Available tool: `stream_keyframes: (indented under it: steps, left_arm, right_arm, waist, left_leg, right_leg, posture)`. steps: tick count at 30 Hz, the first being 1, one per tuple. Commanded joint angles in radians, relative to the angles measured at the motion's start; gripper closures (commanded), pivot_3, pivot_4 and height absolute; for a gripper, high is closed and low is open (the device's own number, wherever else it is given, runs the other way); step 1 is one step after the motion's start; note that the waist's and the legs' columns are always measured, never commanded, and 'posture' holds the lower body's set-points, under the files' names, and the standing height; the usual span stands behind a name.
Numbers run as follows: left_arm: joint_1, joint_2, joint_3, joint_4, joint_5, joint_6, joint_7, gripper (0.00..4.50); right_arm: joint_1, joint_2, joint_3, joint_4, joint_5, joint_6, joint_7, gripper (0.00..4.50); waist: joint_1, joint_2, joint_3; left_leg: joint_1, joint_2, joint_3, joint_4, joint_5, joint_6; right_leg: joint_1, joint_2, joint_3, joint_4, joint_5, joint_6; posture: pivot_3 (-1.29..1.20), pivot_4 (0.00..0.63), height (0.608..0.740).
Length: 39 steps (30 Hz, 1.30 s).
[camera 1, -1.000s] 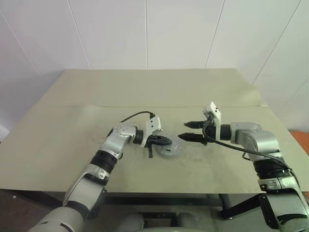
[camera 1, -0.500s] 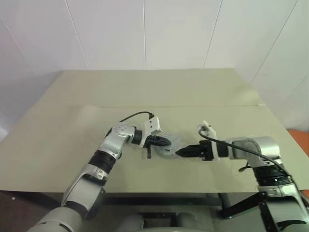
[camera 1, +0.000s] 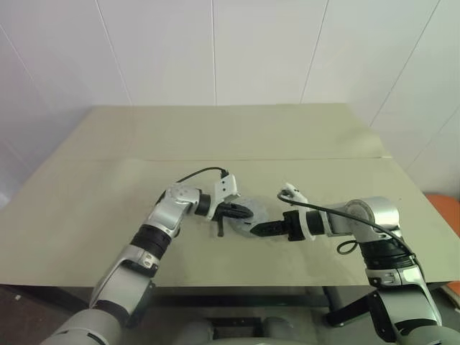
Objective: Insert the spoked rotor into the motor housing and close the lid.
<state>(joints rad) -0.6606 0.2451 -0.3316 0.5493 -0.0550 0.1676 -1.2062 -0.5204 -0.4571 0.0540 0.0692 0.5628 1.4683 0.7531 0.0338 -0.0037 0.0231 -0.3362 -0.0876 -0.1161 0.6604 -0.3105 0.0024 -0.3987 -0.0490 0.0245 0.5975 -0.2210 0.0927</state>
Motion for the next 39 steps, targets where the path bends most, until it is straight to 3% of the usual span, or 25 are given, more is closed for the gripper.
stream_keyframes:
  steps: [1,7,11,27,30,36,39]
  left_arm:
    - [0.046,0.017,-0.071,0.065,0.066,0.035,-0.007,4.5]
    - [0.051,0.016,-0.074,0.059,0.066,0.034,-0.006,4.5]
    - [0.038,0.016,-0.058,0.084,0.069,0.002,0.019,4.5]
    - [-0.043,0.031,-0.013,0.279,0.074,-0.14,0.123,4.5]
    - [-0.039,0.037,-0.011,0.282,0.072,-0.144,0.119,4.5]
    - [-0.037,0.038,-0.003,0.288,0.073,-0.149,0.117,4.5]
    - [-0.036,0.036,0.004,0.287,0.068,-0.148,0.12,4.5]
  right_arm:
    - [-0.004,0.042,0.01,0.018,-0.006,0.015,-0.05,0.01]
    - [-0.033,0.207,-0.199,0.124,0.011,0.132,-0.143,0.01]
    - [-0.06,0.238,-0.295,0.192,-0.002,0.144,-0.189,0.01]
    - [-0.072,0.23,-0.291,0.229,0.045,0.138,-0.18,0.01]
    - [-0.058,0.236,-0.28,0.208,0.044,0.117,-0.185,0.57]
    - [-0.04,0.257,-0.314,0.165,0.073,0.121,-0.186,2.55]
    - [-0.032,0.267,-0.365,0.167,0.086,0.11,-0.189,2.97]
  waist:
    - [-0.004,0.0,0.0]
    - [-0.031,-0.001,-0.003]
    - [-0.049,0.001,-0.004]
    - [-0.054,0.006,-0.004]
    - [-0.054,0.006,-0.004]
    - [-0.053,0.006,-0.004]
    - [-0.054,0.006,-0.003]
  left_leg:
    - [0.0,0.0,0.0,0.0,0.0,-0.001]
    - [0.0,0.001,0.0,0.0,-0.001,-0.003]
    - [0.001,0.002,0.0,-0.001,-0.001,-0.002]
    - [0.005,0.002,0.0,-0.002,0.0,0.0]
    - [0.006,0.002,0.0,-0.002,0.0,0.0]
    - [0.007,0.002,0.0,-0.009,0.0,0.0]
    - [0.008,0.002,0.0,-0.013,0.0,0.0]
  right_leg:
    - [0.002,0.0,0.0,0.0,0.0,0.0]
    - [0.005,0.001,0.0,0.0,-0.002,-0.003]
    - [0.004,0.001,0.0,0.002,0.0,0.0]
    - [0.0,0.001,0.0,0.003,0.001,0.001]
    - [0.0,0.001,0.0,0.003,0.001,0.001]
    - [-0.002,0.001,0.0,0.002,0.0,0.001]
    - [-0.004,0.003,0.001,0.002,0.0,0.0]
  posture:
    - [0.0,0.0,0.74]
    - [0.0,0.0,0.74]
    - [0.0,0.0,0.74]
    - [0.0,0.0,0.74]
    - [0.0,0.0,0.74]
    - [0.0,0.0,0.74]
    - [0.0,0.0,0.74]
